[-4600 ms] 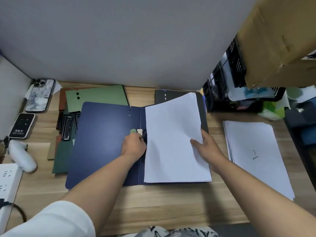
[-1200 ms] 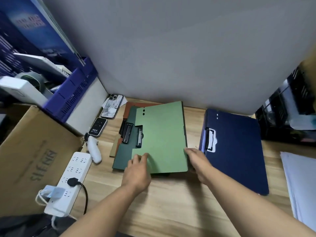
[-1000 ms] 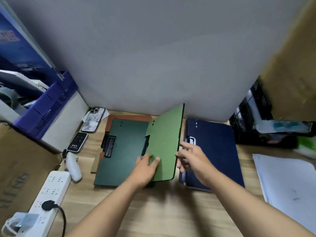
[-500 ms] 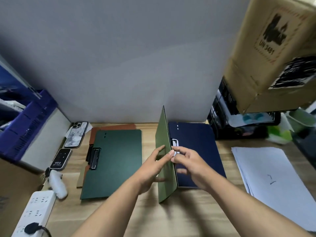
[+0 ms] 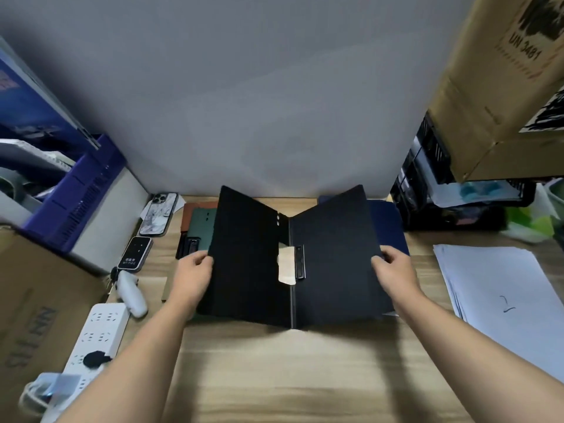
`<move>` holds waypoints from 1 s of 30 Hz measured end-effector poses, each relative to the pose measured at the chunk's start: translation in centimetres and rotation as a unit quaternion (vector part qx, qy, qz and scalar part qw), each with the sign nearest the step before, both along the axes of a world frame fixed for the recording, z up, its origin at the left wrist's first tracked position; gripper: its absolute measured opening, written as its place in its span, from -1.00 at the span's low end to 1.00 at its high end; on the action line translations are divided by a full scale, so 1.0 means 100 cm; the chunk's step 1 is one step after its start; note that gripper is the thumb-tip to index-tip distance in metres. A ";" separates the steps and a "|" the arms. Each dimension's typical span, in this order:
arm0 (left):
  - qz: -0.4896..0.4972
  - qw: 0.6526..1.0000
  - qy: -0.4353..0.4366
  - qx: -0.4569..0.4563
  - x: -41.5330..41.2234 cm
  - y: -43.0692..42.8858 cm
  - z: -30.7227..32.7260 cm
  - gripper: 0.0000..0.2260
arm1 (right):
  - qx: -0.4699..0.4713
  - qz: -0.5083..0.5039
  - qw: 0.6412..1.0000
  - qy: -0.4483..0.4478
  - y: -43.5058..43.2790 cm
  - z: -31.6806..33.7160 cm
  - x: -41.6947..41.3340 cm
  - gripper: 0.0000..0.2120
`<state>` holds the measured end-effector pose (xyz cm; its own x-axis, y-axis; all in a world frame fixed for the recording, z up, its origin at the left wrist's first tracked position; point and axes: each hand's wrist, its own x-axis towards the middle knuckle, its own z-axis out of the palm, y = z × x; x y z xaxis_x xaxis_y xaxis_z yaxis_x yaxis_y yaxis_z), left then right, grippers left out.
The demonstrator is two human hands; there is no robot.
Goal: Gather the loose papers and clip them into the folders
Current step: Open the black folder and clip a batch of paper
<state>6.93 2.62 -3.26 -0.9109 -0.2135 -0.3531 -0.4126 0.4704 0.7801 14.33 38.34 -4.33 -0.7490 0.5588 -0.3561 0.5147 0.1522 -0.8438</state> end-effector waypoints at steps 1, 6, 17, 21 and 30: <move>0.009 0.999 -0.017 -0.043 0.000 -0.008 -0.007 -0.82 | 0.019 0.004 1.000 -0.008 0.000 -0.003 0.000 -0.80; 0.019 0.977 -0.090 -0.190 0.001 -0.007 -0.023 -0.48 | 0.070 0.051 0.995 -0.052 -0.003 -0.015 0.003 -0.59; -0.331 0.935 0.126 0.009 0.041 0.242 -0.011 -0.61 | 0.089 -0.048 0.991 -0.085 0.116 -0.027 0.085 -0.68; -0.498 0.863 0.079 0.019 0.089 0.344 -0.026 -0.60 | 0.137 -0.130 0.973 -0.135 0.212 -0.038 0.138 -0.66; -0.563 0.814 -0.017 -0.138 0.143 0.441 -0.083 -0.27 | 0.078 -0.061 0.979 -0.179 0.347 -0.074 0.169 -0.72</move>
